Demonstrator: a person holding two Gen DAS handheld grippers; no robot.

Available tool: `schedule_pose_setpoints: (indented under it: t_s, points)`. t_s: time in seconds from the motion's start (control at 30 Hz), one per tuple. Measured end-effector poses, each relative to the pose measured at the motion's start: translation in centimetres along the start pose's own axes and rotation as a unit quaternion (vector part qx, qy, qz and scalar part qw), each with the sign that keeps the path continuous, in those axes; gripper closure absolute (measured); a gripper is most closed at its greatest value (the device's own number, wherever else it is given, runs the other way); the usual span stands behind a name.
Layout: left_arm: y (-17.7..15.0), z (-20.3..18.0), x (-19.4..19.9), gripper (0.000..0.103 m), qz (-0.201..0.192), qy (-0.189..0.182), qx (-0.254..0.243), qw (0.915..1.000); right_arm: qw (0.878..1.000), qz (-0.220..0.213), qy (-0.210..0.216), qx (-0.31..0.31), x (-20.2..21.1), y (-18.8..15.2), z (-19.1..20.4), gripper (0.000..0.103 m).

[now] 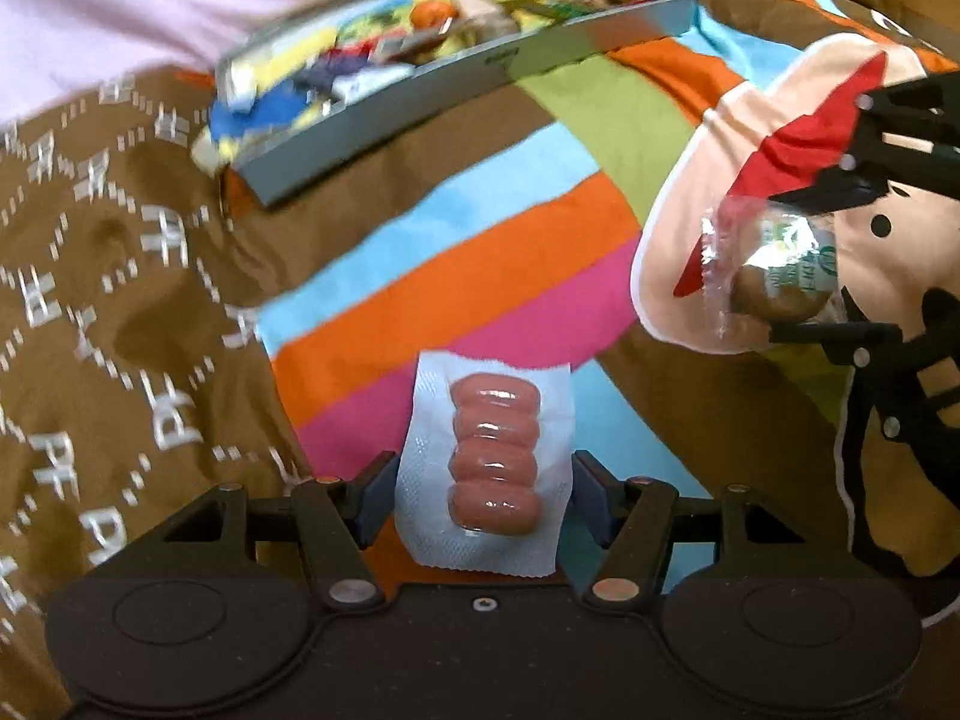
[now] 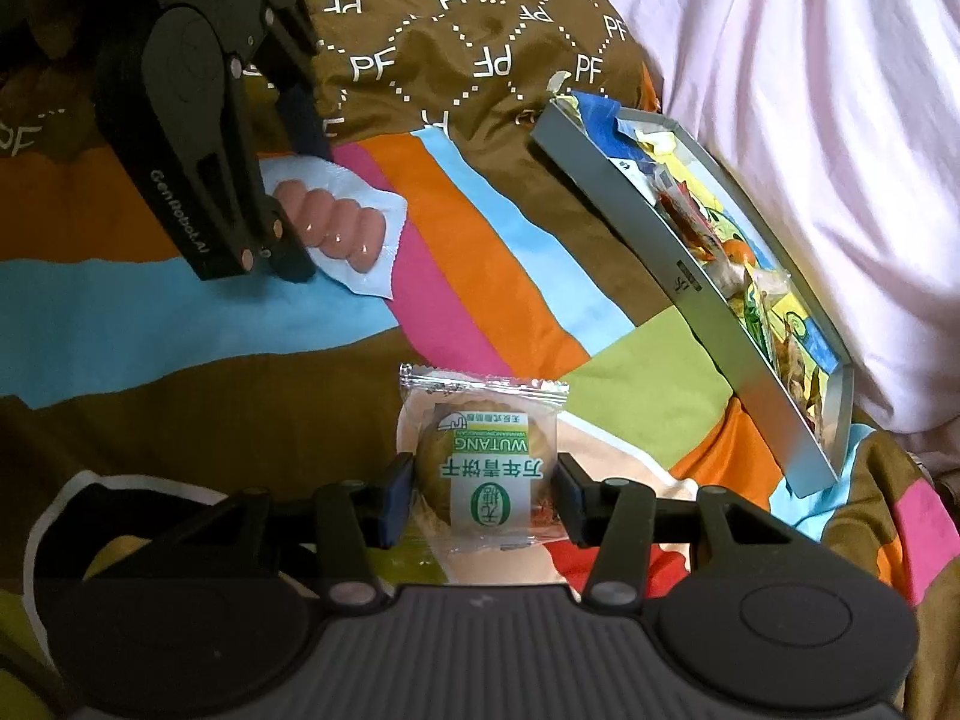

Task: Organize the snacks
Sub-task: 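Lift the sausage pack and biscuit packet and carry them toward the tray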

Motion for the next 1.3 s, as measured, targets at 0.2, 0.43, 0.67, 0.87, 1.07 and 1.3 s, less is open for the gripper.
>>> schedule_pose_setpoints:
  t_s: [0.2,0.43,0.67,0.87,1.07,1.3]
  points:
    - [0.3,0.6,-1.2,0.028,0.018,-0.018,0.036,0.9990,1.000,-0.002,0.002,-0.008,-0.2,0.0,-0.2,0.050]
    - [0.7,-0.1,-1.6,0.042,0.023,-0.029,0.020,0.9991,1.000,-0.009,-0.006,-0.014,-0.1,0.2,-0.6,0.050]
    - [1.9,0.1,-0.4,0.046,-0.010,-0.017,0.014,0.9997,0.999,-0.023,-0.026,-0.002,-0.1,1.2,-1.5,0.050]
    - [5.0,1.7,1.2,0.046,-0.075,0.023,0.032,0.9964,0.997,-0.045,-0.055,-0.005,-0.3,2.9,-3.6,0.050]
    - [9.2,4.1,2.3,0.045,-0.131,0.052,0.077,0.9870,0.993,-0.066,-0.087,-0.032,-1.0,5.1,-7.0,0.050]
    - [13.7,6.8,3.0,0.045,-0.188,0.079,0.125,0.9710,0.982,-0.111,-0.129,-0.076,-2.1,9.7,-12.0,0.050]
Point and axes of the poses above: each gripper's, at about its wrist camera, not at the fingertips, and x roughly against the way its jaws point, z to its left, y to its top, the point moved 10 cm from there along -x, roughly the way its jaws point, and after that the axes turned 1 degree about -z, right-handed, at the moved point
